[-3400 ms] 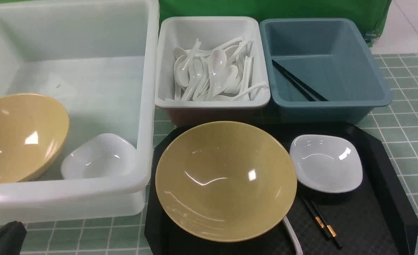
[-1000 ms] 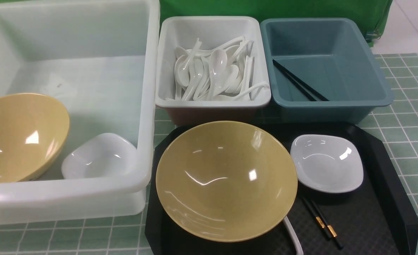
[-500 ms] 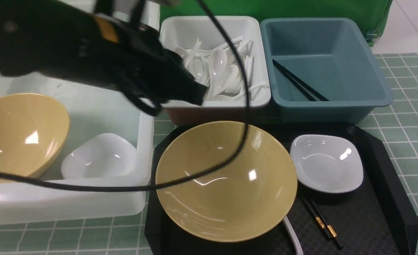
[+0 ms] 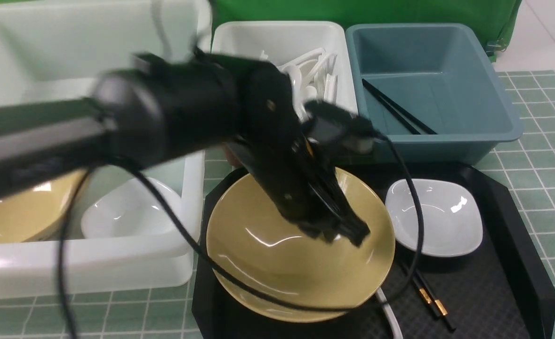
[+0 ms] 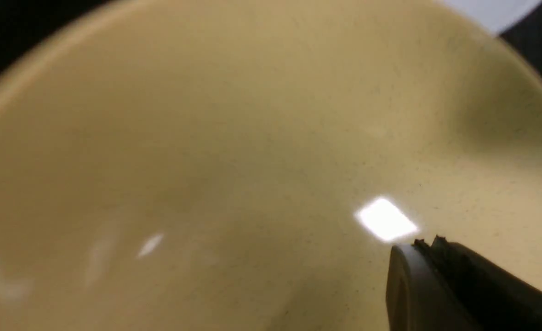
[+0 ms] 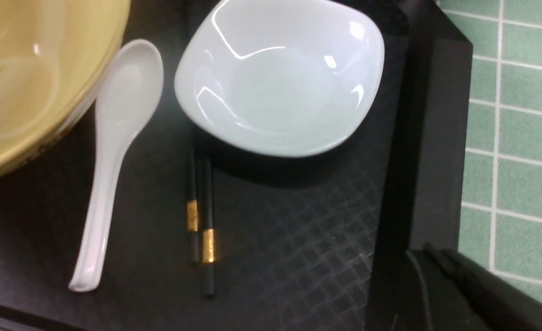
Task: On blue table put chopsticks spoon bowls plates into blue grey white boxes.
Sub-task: 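Grasp the large bowl on the tray by its rim, then place the tan bowl onto the bowl stack in the left bin with the left gripper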
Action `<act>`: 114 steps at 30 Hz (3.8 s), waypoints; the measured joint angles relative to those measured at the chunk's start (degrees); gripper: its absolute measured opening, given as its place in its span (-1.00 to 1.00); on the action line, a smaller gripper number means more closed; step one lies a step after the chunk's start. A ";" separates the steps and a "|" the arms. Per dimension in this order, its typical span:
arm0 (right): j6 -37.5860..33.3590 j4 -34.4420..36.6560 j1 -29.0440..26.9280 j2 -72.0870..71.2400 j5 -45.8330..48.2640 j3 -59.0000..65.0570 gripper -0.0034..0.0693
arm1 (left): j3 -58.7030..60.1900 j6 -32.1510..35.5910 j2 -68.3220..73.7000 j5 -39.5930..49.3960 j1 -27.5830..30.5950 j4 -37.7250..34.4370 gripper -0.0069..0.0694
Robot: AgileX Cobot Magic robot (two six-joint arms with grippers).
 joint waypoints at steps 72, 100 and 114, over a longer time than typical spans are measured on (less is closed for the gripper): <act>-0.07 0.90 0.00 0.00 -1.08 0.00 -0.75 | -20.94 -4.75 0.86 17.82 -0.57 16.54 -0.79; -0.04 1.24 0.00 0.00 -1.00 0.00 -0.69 | -8.61 -0.30 -23.35 9.91 52.32 -4.44 -0.80; 0.15 1.30 0.00 0.00 -1.11 0.00 -0.69 | 11.63 -7.29 -23.34 -6.63 67.45 -1.15 -0.80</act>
